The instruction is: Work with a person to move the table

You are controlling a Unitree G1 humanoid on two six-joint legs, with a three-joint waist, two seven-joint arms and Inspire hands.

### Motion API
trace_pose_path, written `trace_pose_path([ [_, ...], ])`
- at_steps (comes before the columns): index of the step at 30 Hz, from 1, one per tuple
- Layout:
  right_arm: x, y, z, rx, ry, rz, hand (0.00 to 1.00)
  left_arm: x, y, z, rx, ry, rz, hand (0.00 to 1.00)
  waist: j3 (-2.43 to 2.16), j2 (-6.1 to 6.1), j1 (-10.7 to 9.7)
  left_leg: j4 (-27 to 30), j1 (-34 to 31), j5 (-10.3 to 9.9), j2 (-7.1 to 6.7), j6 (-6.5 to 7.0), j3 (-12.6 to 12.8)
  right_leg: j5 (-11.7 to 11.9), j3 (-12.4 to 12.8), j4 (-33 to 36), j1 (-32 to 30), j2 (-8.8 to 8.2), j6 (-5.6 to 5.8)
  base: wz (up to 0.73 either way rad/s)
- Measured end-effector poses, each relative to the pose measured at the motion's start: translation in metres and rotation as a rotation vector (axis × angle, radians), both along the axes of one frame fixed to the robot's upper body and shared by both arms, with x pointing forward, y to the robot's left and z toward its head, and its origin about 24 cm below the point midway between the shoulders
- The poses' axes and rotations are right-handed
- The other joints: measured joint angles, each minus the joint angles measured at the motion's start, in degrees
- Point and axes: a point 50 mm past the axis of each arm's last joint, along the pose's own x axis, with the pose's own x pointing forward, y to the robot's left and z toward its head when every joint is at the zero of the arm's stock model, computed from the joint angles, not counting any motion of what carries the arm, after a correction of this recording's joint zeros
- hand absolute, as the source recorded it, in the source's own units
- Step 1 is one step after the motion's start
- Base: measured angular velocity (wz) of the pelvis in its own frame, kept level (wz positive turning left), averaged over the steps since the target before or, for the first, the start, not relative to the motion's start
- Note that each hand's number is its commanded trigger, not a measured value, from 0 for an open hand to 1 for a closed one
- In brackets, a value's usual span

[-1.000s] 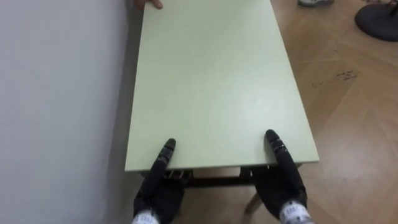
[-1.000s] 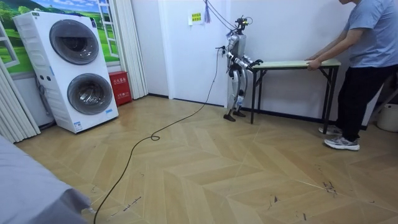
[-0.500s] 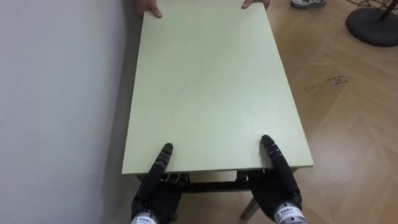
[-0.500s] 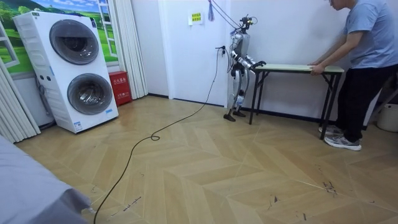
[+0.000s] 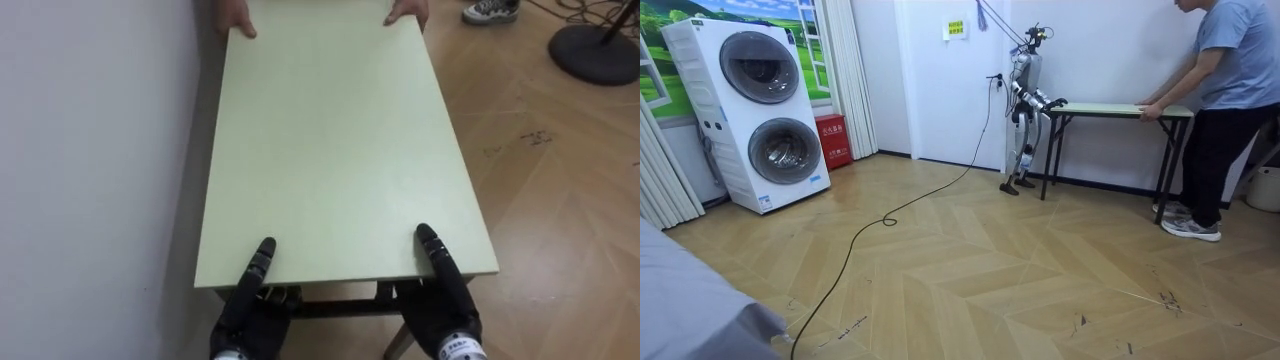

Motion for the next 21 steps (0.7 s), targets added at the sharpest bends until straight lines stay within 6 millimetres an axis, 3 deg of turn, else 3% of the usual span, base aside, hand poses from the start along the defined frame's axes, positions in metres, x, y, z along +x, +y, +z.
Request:
trace_pose_path([
  [3,-0.001,0.000,-0.002,-0.001,0.007,0.004,1.00,-0.001,0.000,-0.002,-0.002,0.009,-0.002,1.00,-0.23,0.34,0.0,0.1,0.3,-0.2,0.00,0.07,0.0,0.0,0.0,0.0,0.3,0.01,0.00,0.00],
  [4,-0.001,0.000,-0.002,-0.006,0.008,0.009,0.51,-0.001,0.000,-0.003,-0.004,0.013,-0.006,0.83,-0.39,0.60,-0.1,0.2,0.3,-0.2,0.00,0.11,0.0,0.0,0.0,0.0,0.3,0.00,0.00,0.00],
  [5,-0.001,0.000,-0.002,-0.010,0.009,0.010,0.13,-0.002,-0.001,-0.004,-0.006,0.016,-0.006,0.74,-0.46,0.77,-0.1,0.2,0.4,-0.3,0.00,0.13,0.0,0.0,0.0,0.0,0.4,-0.02,0.00,0.00],
  [6,-0.002,0.000,-0.003,-0.010,0.008,0.011,0.00,-0.002,-0.001,-0.004,-0.008,0.017,-0.006,0.47,-0.49,0.82,-0.1,0.2,0.4,-0.3,0.00,0.13,0.0,0.0,0.0,0.0,0.4,-0.02,0.00,0.00],
  [7,-0.002,0.000,-0.003,-0.011,0.004,0.010,0.00,-0.002,-0.001,-0.004,-0.010,0.016,-0.005,0.00,-0.48,0.89,-0.2,0.2,0.5,-0.3,0.02,0.12,0.0,0.0,0.0,0.0,0.4,-0.01,0.00,0.00],
  [10,-0.002,0.000,-0.004,-0.016,-0.020,0.022,0.00,-0.002,0.000,-0.006,0.015,0.003,-0.040,0.00,-0.49,1.50,-0.3,0.1,0.5,-0.3,0.01,0.10,0.0,0.0,0.0,0.0,0.4,-0.01,0.00,0.00],
  [14,-0.003,0.000,-0.002,-0.051,-0.086,0.106,0.00,0.004,-0.001,-0.003,0.225,-0.076,-0.292,0.00,-0.84,2.90,-2.0,0.0,0.8,-0.3,0.07,0.10,0.4,0.0,0.4,0.1,0.9,-0.02,0.01,-0.05],
  [21,-0.005,0.005,-0.003,-0.041,-0.117,0.182,0.00,0.009,-0.009,-0.004,0.285,-0.127,-0.436,0.00,-0.54,2.34,-3.3,-0.5,1.6,-0.6,0.67,-0.35,2.0,-0.1,0.8,0.1,0.8,0.31,-0.19,-0.16],
])
